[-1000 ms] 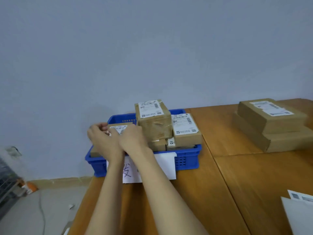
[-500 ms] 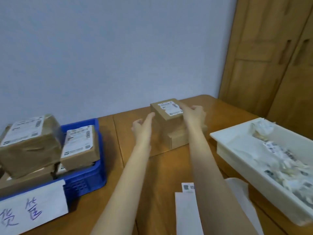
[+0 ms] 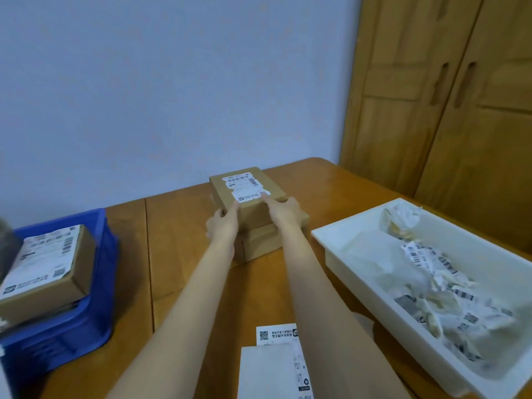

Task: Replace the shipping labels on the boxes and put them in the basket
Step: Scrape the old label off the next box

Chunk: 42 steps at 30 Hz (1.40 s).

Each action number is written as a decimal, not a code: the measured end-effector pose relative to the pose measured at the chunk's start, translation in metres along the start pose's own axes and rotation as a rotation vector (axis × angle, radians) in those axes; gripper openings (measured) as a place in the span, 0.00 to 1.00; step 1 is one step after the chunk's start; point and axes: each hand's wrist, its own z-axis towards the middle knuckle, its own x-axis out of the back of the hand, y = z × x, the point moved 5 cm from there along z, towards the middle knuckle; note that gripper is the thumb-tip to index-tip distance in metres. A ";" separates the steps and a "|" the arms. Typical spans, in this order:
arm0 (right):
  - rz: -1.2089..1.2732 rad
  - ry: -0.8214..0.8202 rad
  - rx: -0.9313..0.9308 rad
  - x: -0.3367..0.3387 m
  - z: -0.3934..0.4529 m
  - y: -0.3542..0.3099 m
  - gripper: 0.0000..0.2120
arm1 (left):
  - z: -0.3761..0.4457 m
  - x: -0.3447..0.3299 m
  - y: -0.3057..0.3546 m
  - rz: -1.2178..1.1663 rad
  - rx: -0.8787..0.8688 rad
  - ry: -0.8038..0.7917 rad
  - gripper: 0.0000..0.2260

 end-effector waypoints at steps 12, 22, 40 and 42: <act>0.015 -0.030 0.072 0.024 -0.119 0.012 0.35 | -0.118 0.066 -0.012 -0.176 -0.097 0.097 0.22; -0.294 -0.424 0.053 0.009 -0.252 0.037 0.41 | -0.251 0.185 -0.072 -0.136 -0.113 0.372 0.21; -0.635 -0.817 0.070 -0.021 -0.332 0.084 0.19 | -0.312 0.269 -0.146 0.136 0.016 0.372 0.10; -0.653 -0.844 0.091 -0.020 -0.332 0.083 0.15 | -0.308 0.271 -0.146 0.183 0.014 0.347 0.10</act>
